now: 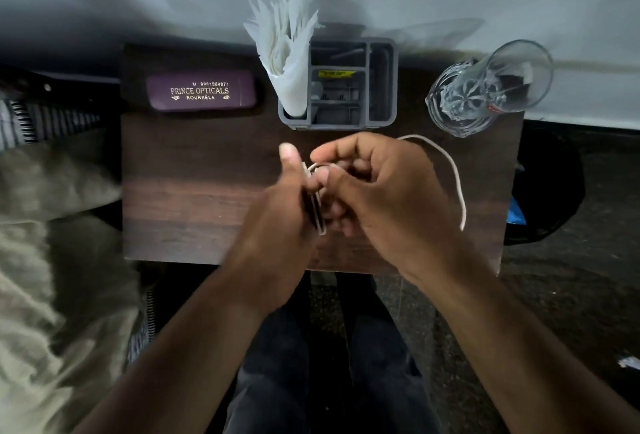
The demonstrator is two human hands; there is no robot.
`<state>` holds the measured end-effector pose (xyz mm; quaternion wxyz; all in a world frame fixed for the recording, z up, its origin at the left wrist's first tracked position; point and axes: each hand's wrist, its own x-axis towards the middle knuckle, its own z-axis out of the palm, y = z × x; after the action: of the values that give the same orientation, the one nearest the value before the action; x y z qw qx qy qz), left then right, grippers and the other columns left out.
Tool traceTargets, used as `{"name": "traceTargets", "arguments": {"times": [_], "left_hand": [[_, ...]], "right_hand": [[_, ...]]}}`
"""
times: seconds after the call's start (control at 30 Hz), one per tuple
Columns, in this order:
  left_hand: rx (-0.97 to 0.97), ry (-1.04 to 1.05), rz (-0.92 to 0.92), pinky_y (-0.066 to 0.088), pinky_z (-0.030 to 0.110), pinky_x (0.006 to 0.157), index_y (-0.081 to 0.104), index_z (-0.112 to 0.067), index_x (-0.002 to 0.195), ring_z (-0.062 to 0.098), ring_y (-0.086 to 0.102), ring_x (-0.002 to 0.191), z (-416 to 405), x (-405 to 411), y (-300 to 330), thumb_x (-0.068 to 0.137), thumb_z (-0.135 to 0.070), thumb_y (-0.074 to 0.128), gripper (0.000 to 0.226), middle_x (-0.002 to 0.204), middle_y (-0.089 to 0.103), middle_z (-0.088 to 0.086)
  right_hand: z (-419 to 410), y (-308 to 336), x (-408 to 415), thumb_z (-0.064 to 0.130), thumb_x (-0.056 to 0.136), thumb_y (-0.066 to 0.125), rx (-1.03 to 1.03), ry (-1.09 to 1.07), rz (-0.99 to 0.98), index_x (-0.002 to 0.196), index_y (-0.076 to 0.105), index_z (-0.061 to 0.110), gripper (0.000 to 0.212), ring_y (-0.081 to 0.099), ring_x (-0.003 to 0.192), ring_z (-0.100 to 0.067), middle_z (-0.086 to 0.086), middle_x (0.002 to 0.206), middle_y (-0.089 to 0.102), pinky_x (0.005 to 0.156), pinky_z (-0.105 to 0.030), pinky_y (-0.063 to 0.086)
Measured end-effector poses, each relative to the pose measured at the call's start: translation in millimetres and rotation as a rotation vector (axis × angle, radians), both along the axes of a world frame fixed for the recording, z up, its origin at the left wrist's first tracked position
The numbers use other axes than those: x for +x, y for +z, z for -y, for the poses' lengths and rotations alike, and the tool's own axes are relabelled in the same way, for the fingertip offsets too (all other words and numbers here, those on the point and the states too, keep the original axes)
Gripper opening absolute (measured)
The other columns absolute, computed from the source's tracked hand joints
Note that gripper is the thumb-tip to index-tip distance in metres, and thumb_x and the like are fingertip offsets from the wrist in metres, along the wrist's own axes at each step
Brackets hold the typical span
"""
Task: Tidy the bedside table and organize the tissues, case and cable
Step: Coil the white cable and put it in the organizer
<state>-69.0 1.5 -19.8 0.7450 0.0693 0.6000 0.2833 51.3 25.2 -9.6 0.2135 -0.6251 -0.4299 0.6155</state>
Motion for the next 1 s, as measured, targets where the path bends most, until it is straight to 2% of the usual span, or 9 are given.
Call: {"name": "traceTargets", "arguments": {"times": [0.07, 0.13, 0.27, 0.43, 0.5, 0.6, 0.77, 0.9, 1.0], "left_hand": [[-0.103, 0.215, 0.224, 0.054, 0.029, 0.06, 0.072, -0.009, 0.098, 0.022, 0.064, 0.059, -12, -6, 0, 0.106, -0.053, 0.03, 0.061, 0.072, 0.068, 0.014], [-0.168, 0.31, 0.275, 0.052, 0.022, 0.046, 0.06, -0.015, 0.105, 0.014, 0.058, 0.049, -17, -11, -1, 0.106, -0.038, 0.043, 0.029, 0.07, 0.063, 0.005], [-0.073, 0.401, 0.382, 0.061, 0.031, 0.063, 0.054, -0.017, 0.095, 0.012, 0.063, 0.058, -16, -20, -8, 0.107, -0.024, 0.038, 0.022, 0.068, 0.057, -0.004], [0.018, 0.328, 0.62, 0.028, 0.018, 0.048, 0.06, -0.017, 0.1, 0.009, 0.025, 0.042, -17, -41, -7, 0.105, -0.023, 0.036, 0.026, 0.054, 0.029, -0.008], [0.024, 0.124, 0.57, 0.019, 0.023, 0.047, 0.062, -0.015, 0.096, 0.008, 0.015, 0.044, -11, -45, -5, 0.102, -0.021, 0.039, 0.025, 0.055, 0.022, -0.01], [0.017, -0.237, 0.25, 0.016, 0.027, 0.048, 0.068, -0.009, 0.097, 0.008, 0.02, 0.042, 1, -39, -8, 0.098, -0.021, 0.047, 0.024, 0.053, 0.033, -0.006], [0.116, -0.483, -0.112, 0.039, 0.027, 0.053, 0.075, -0.016, 0.091, 0.012, 0.046, 0.047, 16, -29, -18, 0.101, -0.028, 0.055, 0.025, 0.058, 0.061, 0.003], [0.127, -0.172, -0.216, 0.045, 0.026, 0.059, 0.071, -0.011, 0.095, 0.01, 0.057, 0.057, 16, -17, -13, 0.106, -0.042, 0.042, 0.043, 0.07, 0.069, 0.001], [0.147, -0.066, -0.198, 0.051, 0.014, 0.055, 0.068, -0.005, 0.111, 0.006, 0.068, 0.06, 11, -14, -4, 0.111, -0.035, 0.03, 0.048, 0.075, 0.072, 0.006]], "right_hand": [[11, 0, -2, 0.011, 0.094, 0.068, -0.032, 0.032, -0.073, 0.103, 0.065, 0.014, 0.01, 0.068, 0.056, -0.011, 0.001, 0.082, 0.079, 0.053, -0.027, 0.052], [21, -1, 1, 0.015, 0.094, 0.069, -0.093, 0.013, -0.171, 0.106, 0.058, 0.013, 0.016, 0.068, 0.058, -0.021, -0.003, 0.087, 0.079, 0.051, -0.032, 0.053], [26, -8, 24, 0.022, 0.089, 0.071, -0.236, 0.045, -0.265, 0.098, 0.066, 0.008, 0.017, 0.068, 0.057, -0.025, -0.017, 0.078, 0.076, 0.055, -0.035, 0.055], [14, -25, 55, 0.046, 0.096, 0.058, -0.366, 0.764, 0.016, 0.089, 0.079, 0.015, 0.038, 0.054, 0.053, -0.016, 0.0, 0.055, 0.061, 0.071, -0.032, 0.052], [4, -32, 54, 0.053, 0.091, 0.062, -0.295, 0.786, 0.207, 0.077, 0.078, 0.02, 0.04, 0.045, 0.048, -0.013, 0.007, 0.049, 0.053, 0.056, -0.03, 0.042], [-10, -37, 39, 0.052, 0.081, 0.075, -0.056, 0.564, 0.451, 0.068, 0.072, 0.023, 0.032, 0.053, 0.051, 0.001, 0.01, 0.06, 0.065, 0.047, -0.012, 0.036], [-20, -16, 10, 0.023, 0.083, 0.079, -0.007, 0.331, 0.396, 0.075, 0.077, 0.02, 0.01, 0.065, 0.063, 0.003, 0.008, 0.073, 0.073, 0.047, -0.003, 0.039], [-16, 0, 0, 0.013, 0.093, 0.07, 0.079, 0.257, 0.323, 0.098, 0.079, 0.016, 0.012, 0.07, 0.069, -0.002, 0.009, 0.081, 0.075, 0.056, -0.001, 0.046], [-1, 9, -3, 0.01, 0.093, 0.069, 0.011, 0.18, 0.141, 0.1, 0.08, 0.015, 0.014, 0.067, 0.053, -0.004, 0.006, 0.065, 0.072, 0.052, -0.023, 0.058]]}}
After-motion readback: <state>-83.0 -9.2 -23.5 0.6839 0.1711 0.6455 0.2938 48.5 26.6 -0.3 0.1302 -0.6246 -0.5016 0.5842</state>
